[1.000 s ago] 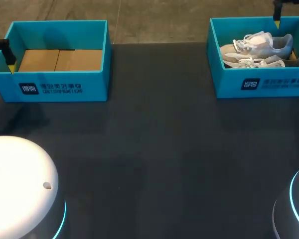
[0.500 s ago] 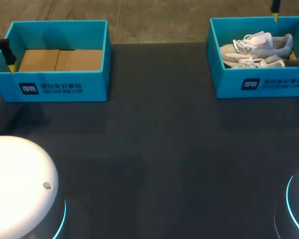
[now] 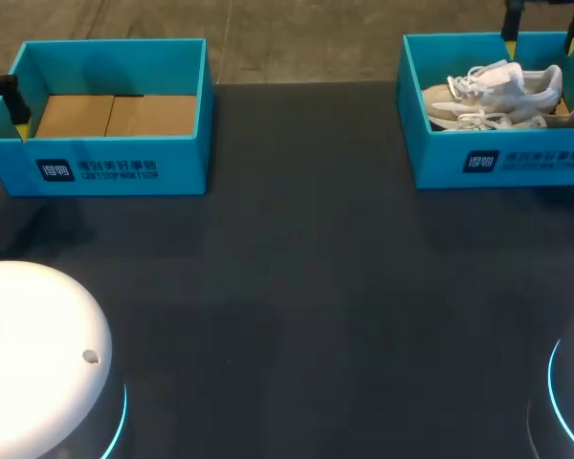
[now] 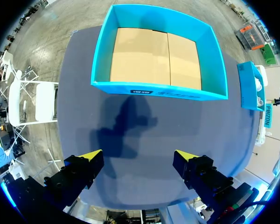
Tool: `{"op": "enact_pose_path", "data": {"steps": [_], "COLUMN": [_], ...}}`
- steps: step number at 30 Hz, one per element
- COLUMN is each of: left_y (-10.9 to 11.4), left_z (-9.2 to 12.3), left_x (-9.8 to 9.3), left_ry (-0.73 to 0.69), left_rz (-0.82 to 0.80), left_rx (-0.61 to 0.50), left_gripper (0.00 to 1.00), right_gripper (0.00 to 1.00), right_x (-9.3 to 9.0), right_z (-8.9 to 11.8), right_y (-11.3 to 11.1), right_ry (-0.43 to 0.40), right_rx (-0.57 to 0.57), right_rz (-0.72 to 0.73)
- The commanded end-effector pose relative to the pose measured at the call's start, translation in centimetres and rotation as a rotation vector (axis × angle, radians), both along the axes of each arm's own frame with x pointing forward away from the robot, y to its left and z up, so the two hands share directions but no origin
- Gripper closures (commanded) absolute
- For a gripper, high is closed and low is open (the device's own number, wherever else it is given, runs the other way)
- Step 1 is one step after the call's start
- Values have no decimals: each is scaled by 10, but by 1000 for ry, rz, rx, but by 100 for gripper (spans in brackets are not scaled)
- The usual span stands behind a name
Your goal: Take the shoe out of the shoebox, open the shoe tongue, remove and reinsert the insole, then place the shoe into the shoebox
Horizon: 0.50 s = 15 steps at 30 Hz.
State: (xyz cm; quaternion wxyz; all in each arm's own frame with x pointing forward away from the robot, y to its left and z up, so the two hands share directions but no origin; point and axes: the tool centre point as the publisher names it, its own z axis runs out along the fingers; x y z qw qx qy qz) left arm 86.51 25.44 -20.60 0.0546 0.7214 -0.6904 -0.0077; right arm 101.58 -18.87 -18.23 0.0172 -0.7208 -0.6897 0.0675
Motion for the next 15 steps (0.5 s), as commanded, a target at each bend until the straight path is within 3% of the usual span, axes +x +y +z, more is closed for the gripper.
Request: {"op": "enact_pose_path", "data": {"steps": [1, 15], "left_y": [0, 0], "left_z": [0, 0], "left_x": [-1, -1], "left_ry": [-1, -1], "left_rz": [1, 1], "left_rx": [3, 3], "left_gripper": [0, 0], "right_gripper": [0, 0], "right_x": [-23, -51], "right_z": [-3, -12], "right_y": [7, 20], "right_ry": [-141, -136], "right_rx": [3, 7], "right_rz": [-4, -31]}}
